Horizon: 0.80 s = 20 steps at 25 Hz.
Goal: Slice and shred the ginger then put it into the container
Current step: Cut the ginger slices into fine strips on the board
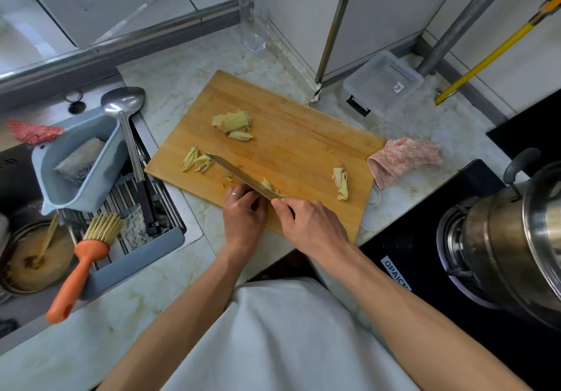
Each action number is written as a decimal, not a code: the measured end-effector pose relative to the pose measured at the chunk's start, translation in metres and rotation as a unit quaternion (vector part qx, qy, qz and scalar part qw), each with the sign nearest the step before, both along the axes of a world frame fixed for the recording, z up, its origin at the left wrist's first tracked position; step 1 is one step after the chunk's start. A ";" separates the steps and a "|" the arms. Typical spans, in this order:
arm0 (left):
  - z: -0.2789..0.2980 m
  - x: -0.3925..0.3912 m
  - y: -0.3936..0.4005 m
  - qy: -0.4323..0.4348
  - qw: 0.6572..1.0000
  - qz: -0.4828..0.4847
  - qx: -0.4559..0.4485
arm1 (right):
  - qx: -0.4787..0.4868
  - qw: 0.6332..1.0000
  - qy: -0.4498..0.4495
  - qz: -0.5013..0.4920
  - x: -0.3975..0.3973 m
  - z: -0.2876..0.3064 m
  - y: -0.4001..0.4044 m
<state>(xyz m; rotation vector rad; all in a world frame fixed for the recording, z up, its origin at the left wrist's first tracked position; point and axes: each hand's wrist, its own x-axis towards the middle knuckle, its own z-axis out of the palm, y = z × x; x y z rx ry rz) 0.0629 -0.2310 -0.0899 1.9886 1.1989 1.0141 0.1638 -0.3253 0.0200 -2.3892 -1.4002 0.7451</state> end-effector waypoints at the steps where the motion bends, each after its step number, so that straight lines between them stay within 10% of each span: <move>1: 0.000 0.000 0.001 0.002 1.000 0.001 -0.003 | -0.001 1.000 0.002 0.003 0.000 0.001 -0.001; 20: -0.001 -0.003 0.002 0.011 1.000 -0.016 -0.010 | -0.004 1.000 0.001 0.004 0.001 0.002 -0.001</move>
